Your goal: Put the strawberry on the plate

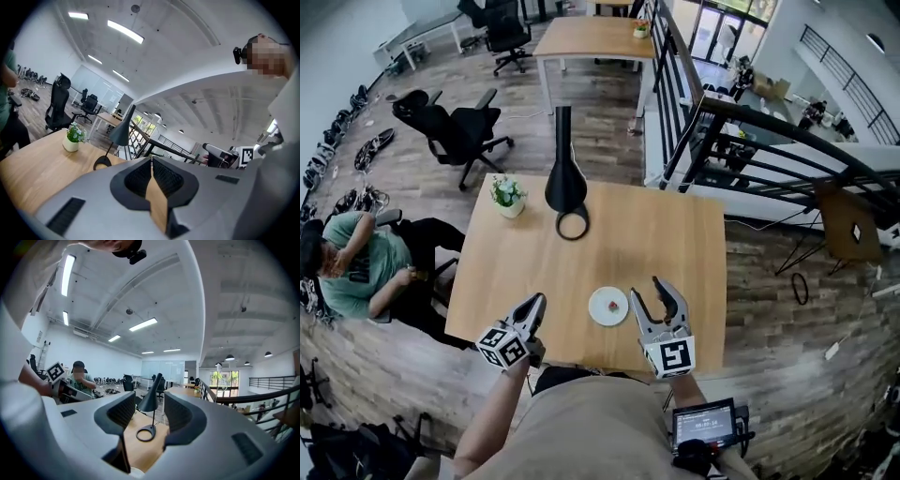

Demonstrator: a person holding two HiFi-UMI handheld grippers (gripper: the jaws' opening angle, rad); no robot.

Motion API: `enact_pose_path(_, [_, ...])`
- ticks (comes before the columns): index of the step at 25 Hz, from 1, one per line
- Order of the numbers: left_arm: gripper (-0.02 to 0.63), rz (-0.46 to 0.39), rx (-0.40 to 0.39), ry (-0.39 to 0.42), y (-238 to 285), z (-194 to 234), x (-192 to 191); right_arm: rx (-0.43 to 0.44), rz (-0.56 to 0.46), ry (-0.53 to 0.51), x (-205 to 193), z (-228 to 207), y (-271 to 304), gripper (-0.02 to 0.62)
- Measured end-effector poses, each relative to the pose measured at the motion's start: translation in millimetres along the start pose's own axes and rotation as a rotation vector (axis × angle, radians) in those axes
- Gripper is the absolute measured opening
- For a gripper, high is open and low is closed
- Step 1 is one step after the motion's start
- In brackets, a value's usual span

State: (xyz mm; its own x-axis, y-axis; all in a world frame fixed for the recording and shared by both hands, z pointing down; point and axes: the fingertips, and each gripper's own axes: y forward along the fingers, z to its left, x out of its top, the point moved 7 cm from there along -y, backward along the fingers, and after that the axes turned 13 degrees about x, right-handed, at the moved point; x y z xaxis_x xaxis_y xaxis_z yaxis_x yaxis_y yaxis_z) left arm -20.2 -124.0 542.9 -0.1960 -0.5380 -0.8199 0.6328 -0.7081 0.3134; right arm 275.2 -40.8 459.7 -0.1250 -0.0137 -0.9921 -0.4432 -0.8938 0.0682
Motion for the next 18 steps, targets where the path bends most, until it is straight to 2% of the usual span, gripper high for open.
enact_pose_path(6, [0.002, -0.026, -0.108, 0.095, 18, -17, 33, -0.100, -0.036, -0.063, 33, 1, -25, 0.195])
enact_pose_path(12, [0.002, 0.002, -0.205, 0.120, -6, -20, 36, -0.190, -0.027, -0.075, 39, 44, -33, 0.194])
enact_pose_path(18, [0.002, 0.066, -0.260, 0.140, -39, 9, 33, -0.245, 0.027, -0.012, 38, 95, -25, 0.193])
